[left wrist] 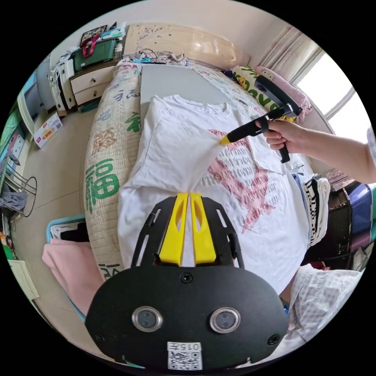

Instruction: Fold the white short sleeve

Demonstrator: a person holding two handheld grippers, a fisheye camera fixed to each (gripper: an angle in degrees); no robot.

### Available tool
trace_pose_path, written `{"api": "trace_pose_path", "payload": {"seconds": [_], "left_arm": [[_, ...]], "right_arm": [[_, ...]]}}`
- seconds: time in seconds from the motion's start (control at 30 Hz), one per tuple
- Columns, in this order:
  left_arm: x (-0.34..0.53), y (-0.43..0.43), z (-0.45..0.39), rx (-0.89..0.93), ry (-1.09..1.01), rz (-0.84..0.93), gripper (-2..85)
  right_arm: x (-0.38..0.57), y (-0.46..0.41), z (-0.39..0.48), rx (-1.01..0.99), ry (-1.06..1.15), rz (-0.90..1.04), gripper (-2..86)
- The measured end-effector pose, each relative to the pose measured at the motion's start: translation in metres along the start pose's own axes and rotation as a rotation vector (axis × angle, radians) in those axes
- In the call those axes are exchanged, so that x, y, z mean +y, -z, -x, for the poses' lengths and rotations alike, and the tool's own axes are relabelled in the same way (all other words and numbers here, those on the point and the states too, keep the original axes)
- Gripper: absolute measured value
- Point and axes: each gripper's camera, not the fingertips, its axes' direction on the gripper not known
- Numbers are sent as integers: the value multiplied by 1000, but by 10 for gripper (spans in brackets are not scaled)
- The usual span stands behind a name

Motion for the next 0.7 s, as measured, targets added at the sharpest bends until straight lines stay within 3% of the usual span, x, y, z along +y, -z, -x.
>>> {"api": "trace_pose_path", "payload": {"seconds": [0.1, 0.33, 0.53, 0.7], "left_arm": [[2, 3, 14, 84, 71, -36, 61], [25, 1, 85, 294, 531, -165, 122], [51, -28, 113, 404, 811, -294, 76], [66, -43, 119, 420, 897, -329, 23]], "right_arm": [[9, 25, -1, 5, -53, -65, 53], [-51, 54, 7, -127, -50, -171, 110], [-109, 33, 37, -172, -10, -155, 90], [-130, 19, 65, -57, 27, -120, 27]]}}
